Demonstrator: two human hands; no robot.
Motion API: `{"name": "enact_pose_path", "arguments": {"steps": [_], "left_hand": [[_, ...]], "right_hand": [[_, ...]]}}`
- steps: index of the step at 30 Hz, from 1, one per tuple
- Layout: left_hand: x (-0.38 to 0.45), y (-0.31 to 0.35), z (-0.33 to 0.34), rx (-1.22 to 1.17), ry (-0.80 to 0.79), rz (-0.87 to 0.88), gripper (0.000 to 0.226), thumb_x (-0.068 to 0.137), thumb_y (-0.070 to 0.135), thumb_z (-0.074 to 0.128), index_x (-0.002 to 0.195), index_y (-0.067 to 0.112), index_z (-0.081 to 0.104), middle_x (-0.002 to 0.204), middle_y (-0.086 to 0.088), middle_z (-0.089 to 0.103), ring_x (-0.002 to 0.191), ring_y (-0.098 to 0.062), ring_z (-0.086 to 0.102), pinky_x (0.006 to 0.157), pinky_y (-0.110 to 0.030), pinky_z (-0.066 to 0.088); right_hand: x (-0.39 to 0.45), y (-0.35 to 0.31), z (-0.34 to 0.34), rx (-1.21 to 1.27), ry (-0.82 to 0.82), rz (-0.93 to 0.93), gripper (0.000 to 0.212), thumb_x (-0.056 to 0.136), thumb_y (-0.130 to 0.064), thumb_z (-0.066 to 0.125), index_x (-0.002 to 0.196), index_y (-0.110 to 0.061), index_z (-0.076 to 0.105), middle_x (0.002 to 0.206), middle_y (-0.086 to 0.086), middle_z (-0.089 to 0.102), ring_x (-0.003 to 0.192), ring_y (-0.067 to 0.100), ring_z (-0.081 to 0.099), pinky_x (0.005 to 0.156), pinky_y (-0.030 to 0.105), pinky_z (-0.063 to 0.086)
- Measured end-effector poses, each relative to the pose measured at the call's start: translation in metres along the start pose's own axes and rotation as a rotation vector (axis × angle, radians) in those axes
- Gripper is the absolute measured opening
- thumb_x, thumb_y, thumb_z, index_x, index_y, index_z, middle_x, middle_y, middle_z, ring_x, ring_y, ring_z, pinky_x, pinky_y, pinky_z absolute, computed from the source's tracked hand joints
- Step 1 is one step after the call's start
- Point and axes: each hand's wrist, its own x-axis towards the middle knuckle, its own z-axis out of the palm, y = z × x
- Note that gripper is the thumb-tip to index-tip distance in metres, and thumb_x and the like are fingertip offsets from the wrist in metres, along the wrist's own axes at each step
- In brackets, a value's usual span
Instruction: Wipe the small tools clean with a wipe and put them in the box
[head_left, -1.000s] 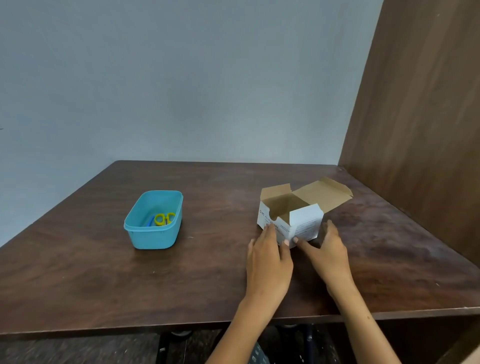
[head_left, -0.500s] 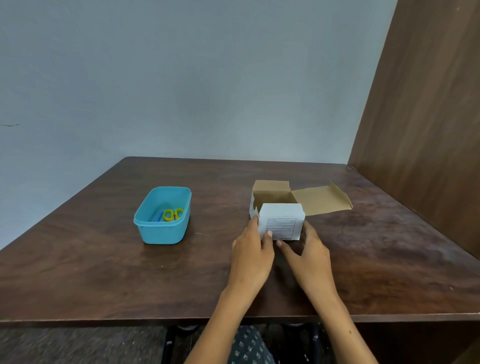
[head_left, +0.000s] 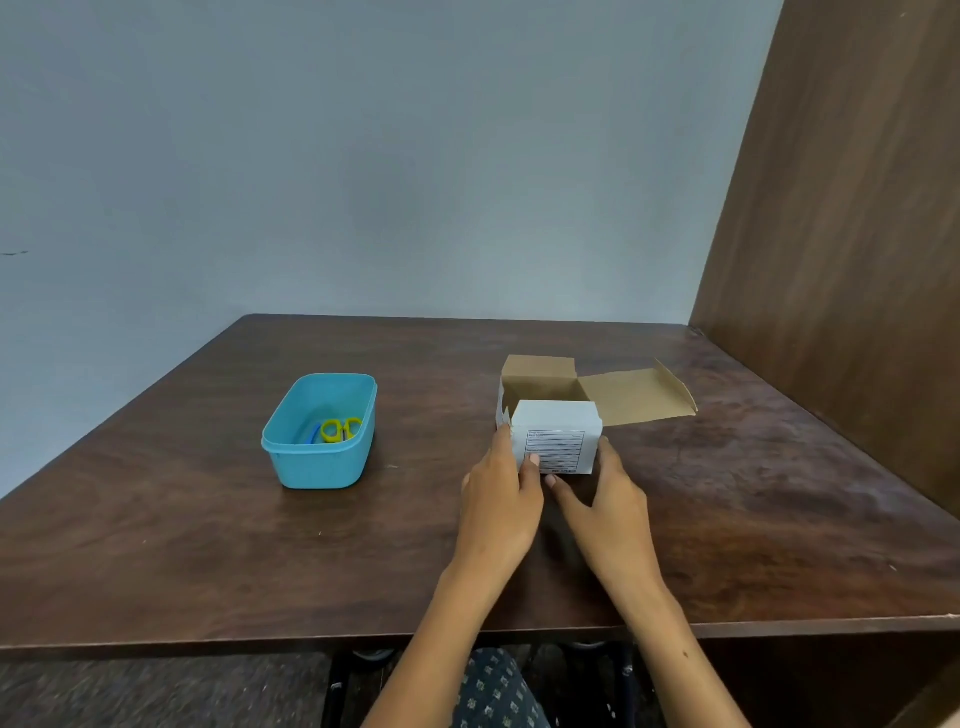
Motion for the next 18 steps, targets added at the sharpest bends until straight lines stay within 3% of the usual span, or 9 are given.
{"name": "enact_pose_path", "arguments": {"steps": [9, 14, 18], "left_hand": [[-0.006, 0.004, 0.003, -0.009, 0.010, 0.020, 0.038, 0.096, 0.018, 0.046, 0.134, 0.016, 0.042, 0.127, 0.002, 0.059, 0.119, -0.015, 0.055, 0.101, -0.039, 0.045], [-0.009, 0.006, 0.001, -0.006, 0.011, 0.021, 0.035, 0.096, 0.018, 0.047, 0.131, 0.017, 0.044, 0.129, 0.001, 0.058, 0.121, -0.015, 0.054, 0.101, -0.036, 0.046], [-0.024, 0.014, -0.011, 0.057, 0.059, 0.071, 0.040, 0.097, 0.017, 0.045, 0.137, 0.011, 0.039, 0.135, -0.002, 0.052, 0.126, -0.017, 0.048, 0.105, -0.029, 0.035]], "right_hand": [[-0.004, 0.004, -0.004, 0.000, 0.011, -0.002, 0.048, 0.084, -0.018, 0.066, 0.128, -0.017, 0.047, 0.122, 0.000, 0.061, 0.114, 0.017, 0.056, 0.087, 0.026, 0.044], [-0.006, 0.007, -0.006, -0.006, 0.023, -0.018, 0.045, 0.086, -0.017, 0.064, 0.127, -0.017, 0.047, 0.123, 0.000, 0.060, 0.114, 0.016, 0.055, 0.085, 0.020, 0.040], [-0.021, 0.003, -0.008, -0.052, 0.062, -0.051, 0.050, 0.090, -0.021, 0.060, 0.135, -0.013, 0.041, 0.134, 0.003, 0.053, 0.121, 0.019, 0.052, 0.088, 0.021, 0.041]]}}
